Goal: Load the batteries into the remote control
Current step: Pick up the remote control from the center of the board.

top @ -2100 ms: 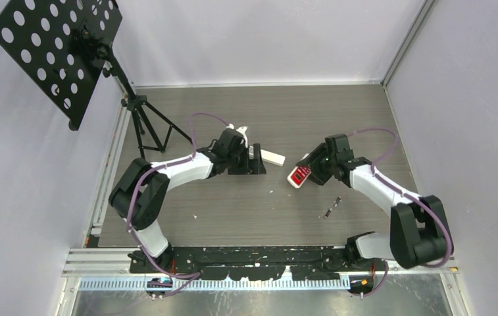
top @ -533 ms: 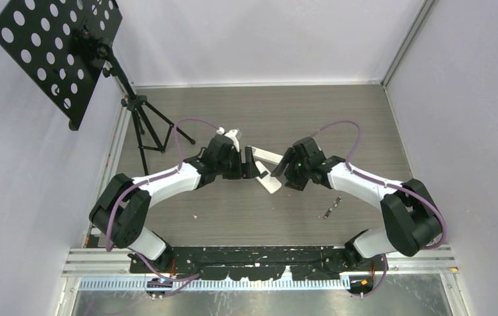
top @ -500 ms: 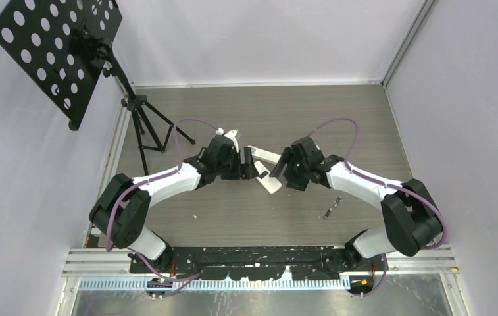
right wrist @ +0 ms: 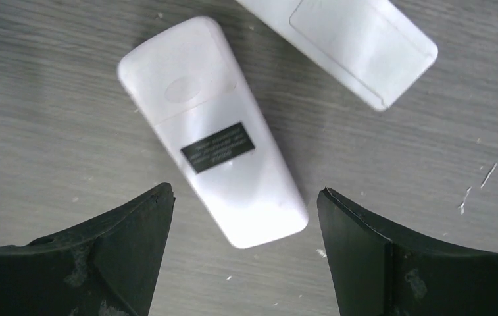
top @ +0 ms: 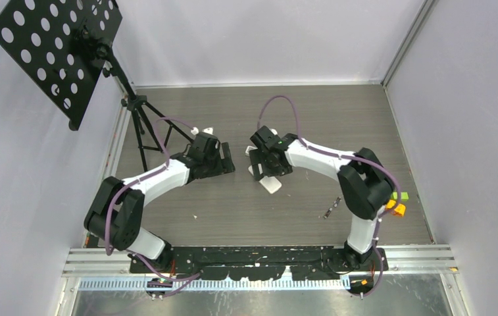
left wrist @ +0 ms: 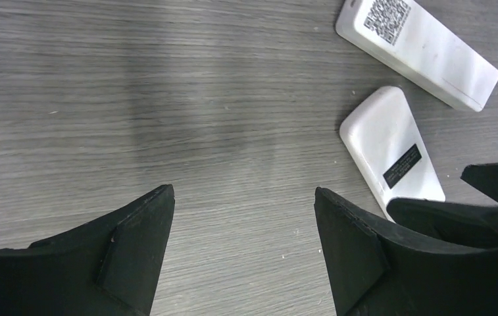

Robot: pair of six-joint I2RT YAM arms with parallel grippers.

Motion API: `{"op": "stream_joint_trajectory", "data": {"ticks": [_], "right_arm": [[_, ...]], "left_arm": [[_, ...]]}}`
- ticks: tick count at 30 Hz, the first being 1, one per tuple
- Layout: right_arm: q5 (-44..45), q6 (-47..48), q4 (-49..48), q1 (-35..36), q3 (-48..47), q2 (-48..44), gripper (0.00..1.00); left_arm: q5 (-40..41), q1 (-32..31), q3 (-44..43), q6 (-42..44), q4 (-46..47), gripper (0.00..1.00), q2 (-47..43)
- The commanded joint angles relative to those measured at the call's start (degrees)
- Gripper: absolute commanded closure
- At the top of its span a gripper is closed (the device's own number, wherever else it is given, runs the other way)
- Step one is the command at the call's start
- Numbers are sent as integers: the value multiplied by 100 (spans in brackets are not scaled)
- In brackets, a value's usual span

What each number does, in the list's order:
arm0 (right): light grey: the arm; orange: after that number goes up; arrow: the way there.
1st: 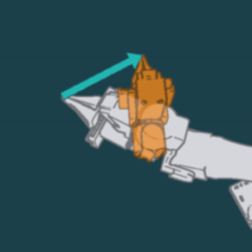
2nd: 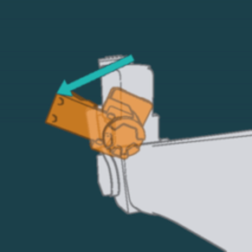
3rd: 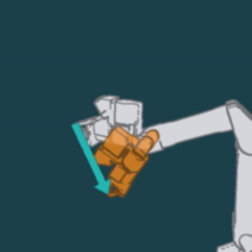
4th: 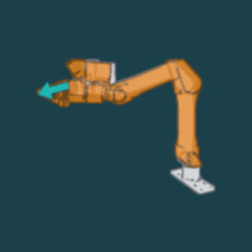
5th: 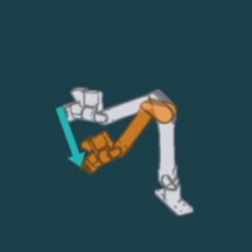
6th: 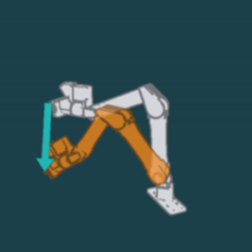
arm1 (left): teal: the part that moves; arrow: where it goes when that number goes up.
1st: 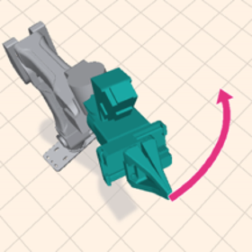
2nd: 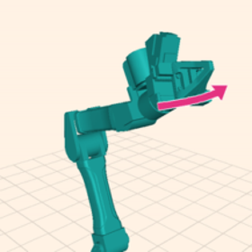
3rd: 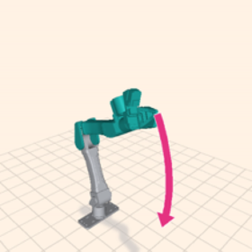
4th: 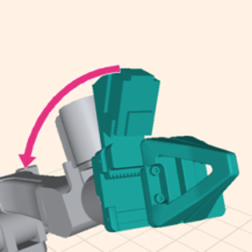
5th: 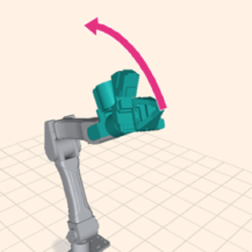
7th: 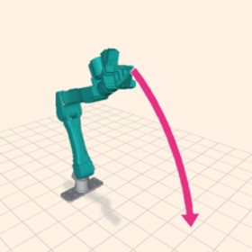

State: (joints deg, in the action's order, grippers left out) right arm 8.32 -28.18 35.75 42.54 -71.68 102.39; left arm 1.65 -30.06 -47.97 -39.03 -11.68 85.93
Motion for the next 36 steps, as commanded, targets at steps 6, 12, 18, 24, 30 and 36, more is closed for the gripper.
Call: {"op": "stream_joint_trajectory", "data": {"ticks": [6, 12, 18, 24, 30, 36], "right_arm": [[402, 863, 681, 76, -934, 912, 18], [294, 919, 827, 43, -1278, 1120, 20], [-135, 849, 1040, -61, -1450, 1244, 26], [-329, 863, 1545, -62, -1889, 1590, 24], [-517, 937, 1708, -111, -2139, 1819, 35], [-520, 649, 1306, -174, -1912, 1582, 61]], "left_arm": [[72, 228, 108, -73, -156, 20, -471], [-20, 255, 103, -62, -136, 19, -620], [-57, 264, 178, -39, -167, 19, -881], [-138, 264, 237, -34, -184, 19, -1083], [-139, 264, 291, 19, -179, 19, -1211], [-580, 264, 486, 62, 161, 18, -1363]]}}
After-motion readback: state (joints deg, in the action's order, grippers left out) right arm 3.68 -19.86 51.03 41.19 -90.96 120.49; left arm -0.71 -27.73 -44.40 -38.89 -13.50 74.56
